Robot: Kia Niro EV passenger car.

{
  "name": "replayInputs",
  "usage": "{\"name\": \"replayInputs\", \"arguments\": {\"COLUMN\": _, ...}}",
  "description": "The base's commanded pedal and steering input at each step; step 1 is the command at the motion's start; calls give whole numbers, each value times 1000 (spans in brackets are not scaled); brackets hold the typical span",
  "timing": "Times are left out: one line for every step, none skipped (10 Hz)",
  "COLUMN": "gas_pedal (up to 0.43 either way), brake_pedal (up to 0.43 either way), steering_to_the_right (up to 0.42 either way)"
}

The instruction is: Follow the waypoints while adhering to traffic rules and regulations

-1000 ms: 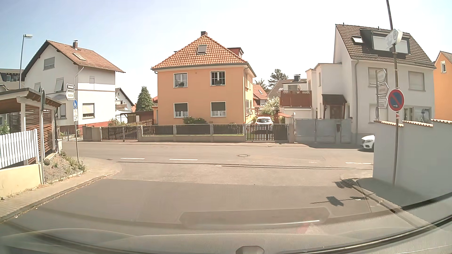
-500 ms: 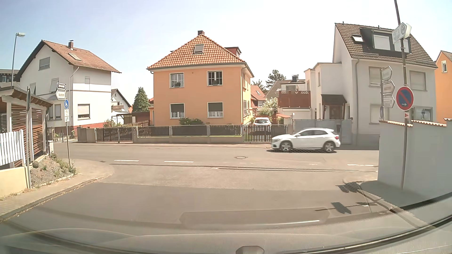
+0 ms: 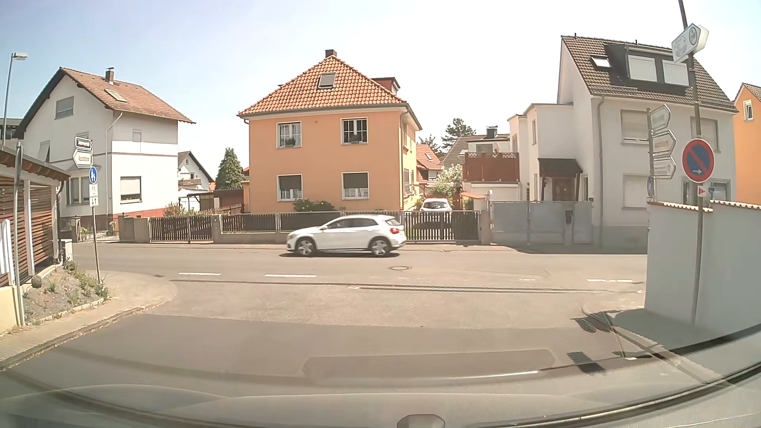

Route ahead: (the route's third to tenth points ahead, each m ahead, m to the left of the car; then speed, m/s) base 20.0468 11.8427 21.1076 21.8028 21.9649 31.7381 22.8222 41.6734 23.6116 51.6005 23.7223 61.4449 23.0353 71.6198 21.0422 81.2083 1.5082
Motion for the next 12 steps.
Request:
{"name": "replayInputs", "arguments": {"gas_pedal": 0, "brake_pedal": 165, "steering_to_the_right": 116}}
{"name": "replayInputs", "arguments": {"gas_pedal": 0, "brake_pedal": 189, "steering_to_the_right": 130}}
{"name": "replayInputs", "arguments": {"gas_pedal": 0, "brake_pedal": 207, "steering_to_the_right": 143}}
{"name": "replayInputs", "arguments": {"gas_pedal": 0, "brake_pedal": 220, "steering_to_the_right": 164}}
{"name": "replayInputs", "arguments": {"gas_pedal": 0, "brake_pedal": 220, "steering_to_the_right": 184}}
{"name": "replayInputs", "arguments": {"gas_pedal": 0, "brake_pedal": 189, "steering_to_the_right": 200}}
{"name": "replayInputs", "arguments": {"gas_pedal": 0, "brake_pedal": 134, "steering_to_the_right": 204}}
{"name": "replayInputs", "arguments": {"gas_pedal": 0, "brake_pedal": 85, "steering_to_the_right": 204}}
{"name": "replayInputs", "arguments": {"gas_pedal": 0, "brake_pedal": 85, "steering_to_the_right": 203}}
{"name": "replayInputs", "arguments": {"gas_pedal": 0, "brake_pedal": 140, "steering_to_the_right": 203}}
{"name": "replayInputs", "arguments": {"gas_pedal": 0, "brake_pedal": 152, "steering_to_the_right": 202}}
{"name": "replayInputs", "arguments": {"gas_pedal": 0, "brake_pedal": 171, "steering_to_the_right": 200}}
